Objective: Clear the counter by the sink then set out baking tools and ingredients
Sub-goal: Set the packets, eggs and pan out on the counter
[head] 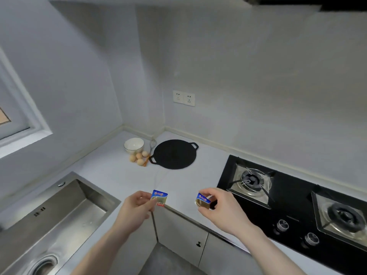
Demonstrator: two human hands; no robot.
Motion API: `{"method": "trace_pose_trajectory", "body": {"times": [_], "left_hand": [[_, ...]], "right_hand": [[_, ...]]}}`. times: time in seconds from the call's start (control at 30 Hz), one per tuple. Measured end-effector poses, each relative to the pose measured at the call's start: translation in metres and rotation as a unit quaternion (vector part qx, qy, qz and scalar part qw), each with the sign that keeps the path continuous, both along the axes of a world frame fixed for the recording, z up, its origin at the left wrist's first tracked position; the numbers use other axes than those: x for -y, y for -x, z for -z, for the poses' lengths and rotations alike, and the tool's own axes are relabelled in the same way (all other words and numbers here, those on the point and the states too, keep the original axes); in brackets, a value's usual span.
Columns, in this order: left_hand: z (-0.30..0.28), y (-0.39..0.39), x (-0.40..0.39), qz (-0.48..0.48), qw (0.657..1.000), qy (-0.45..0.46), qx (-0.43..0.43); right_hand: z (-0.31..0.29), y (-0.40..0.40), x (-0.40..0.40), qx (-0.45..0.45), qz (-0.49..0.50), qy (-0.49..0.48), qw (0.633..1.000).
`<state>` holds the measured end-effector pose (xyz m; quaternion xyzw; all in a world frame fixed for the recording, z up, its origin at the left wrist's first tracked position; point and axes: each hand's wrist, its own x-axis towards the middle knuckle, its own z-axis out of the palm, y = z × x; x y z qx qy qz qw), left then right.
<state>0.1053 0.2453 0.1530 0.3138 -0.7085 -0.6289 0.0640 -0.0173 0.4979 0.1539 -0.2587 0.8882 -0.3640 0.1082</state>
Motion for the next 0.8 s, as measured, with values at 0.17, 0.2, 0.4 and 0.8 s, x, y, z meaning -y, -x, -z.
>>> {"method": "trace_pose_trajectory", "body": {"times": [0.17, 0.2, 0.4, 0.8], "left_hand": [[0.013, 0.022, 0.036, -0.044, 0.999, -0.014, 0.019], [0.017, 0.027, 0.042, -0.06, 0.998, -0.011, 0.018], [0.053, 0.054, 0.09, -0.104, 0.992, -0.016, 0.07], [0.126, 0.166, 0.214, -0.071, 0.975, -0.073, 0.199]], "right_hand": [[0.002, 0.057, 0.048, 0.011, -0.062, -0.023, 0.998], [0.005, 0.067, 0.058, 0.015, -0.074, -0.03, 0.997], [0.029, 0.113, 0.119, 0.03, -0.128, -0.098, 0.986], [0.111, 0.18, 0.25, 0.096, -0.066, -0.189, 0.975]]}}
